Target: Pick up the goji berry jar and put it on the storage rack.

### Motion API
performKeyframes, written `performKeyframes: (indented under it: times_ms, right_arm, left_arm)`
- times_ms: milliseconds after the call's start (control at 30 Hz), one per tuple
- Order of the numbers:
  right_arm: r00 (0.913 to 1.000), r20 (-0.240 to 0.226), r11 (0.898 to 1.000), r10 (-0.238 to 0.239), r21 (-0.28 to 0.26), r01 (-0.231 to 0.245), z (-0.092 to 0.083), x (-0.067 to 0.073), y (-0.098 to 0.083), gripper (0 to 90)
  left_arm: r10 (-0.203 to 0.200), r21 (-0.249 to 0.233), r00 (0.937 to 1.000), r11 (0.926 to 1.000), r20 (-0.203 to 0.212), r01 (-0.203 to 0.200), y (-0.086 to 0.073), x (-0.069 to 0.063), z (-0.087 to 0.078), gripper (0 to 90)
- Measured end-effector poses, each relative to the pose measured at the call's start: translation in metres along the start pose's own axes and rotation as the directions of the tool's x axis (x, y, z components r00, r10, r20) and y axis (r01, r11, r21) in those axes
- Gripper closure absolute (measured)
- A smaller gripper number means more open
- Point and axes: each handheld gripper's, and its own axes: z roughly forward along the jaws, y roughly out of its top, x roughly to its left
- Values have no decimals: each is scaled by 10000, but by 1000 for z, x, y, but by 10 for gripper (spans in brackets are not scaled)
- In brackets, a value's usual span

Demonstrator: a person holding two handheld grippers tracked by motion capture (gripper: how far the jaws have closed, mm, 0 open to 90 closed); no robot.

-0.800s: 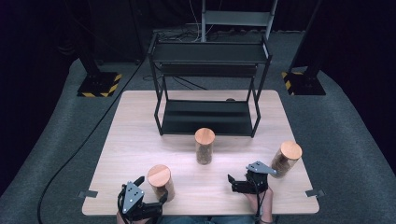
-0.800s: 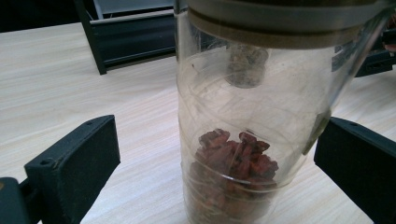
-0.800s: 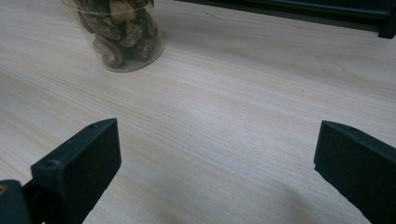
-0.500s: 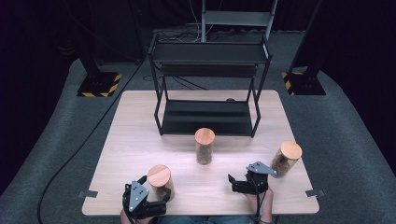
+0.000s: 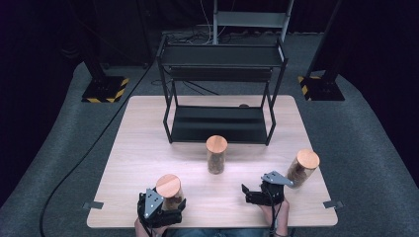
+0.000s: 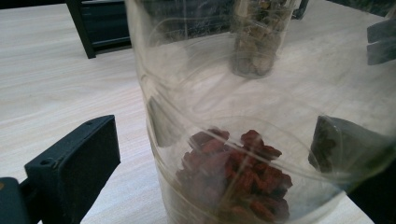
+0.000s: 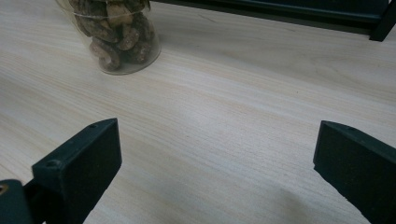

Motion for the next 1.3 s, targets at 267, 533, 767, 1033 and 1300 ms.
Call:
performKeyframes:
  times_ms: [267,533,767,1033,1300]
  right_arm:
    - [10000,82,10000,35,-37,-35,0,0,0,3]
    - [9999,134,10000,-49,-40,50,0,1,0,3]
    - [9998,166,10000,-75,-29,76,0,1,0,3]
    - [10000,31,10000,-59,-38,59,0,1,0,9]
    - [9998,7,9998,-189,-58,189,0,2,0,9]
  left_arm:
    - [37,-55,10000,10000,77,-37,2,-1,1,0]
    - [-11,-199,9999,9998,156,14,1,-1,1,10]
    - [111,-465,9994,9989,323,-96,-2,-4,0,239]
    - [376,-210,9971,9991,662,-363,1,-1,-1,248]
    - [377,-185,9962,9992,788,-363,2,4,-1,249]
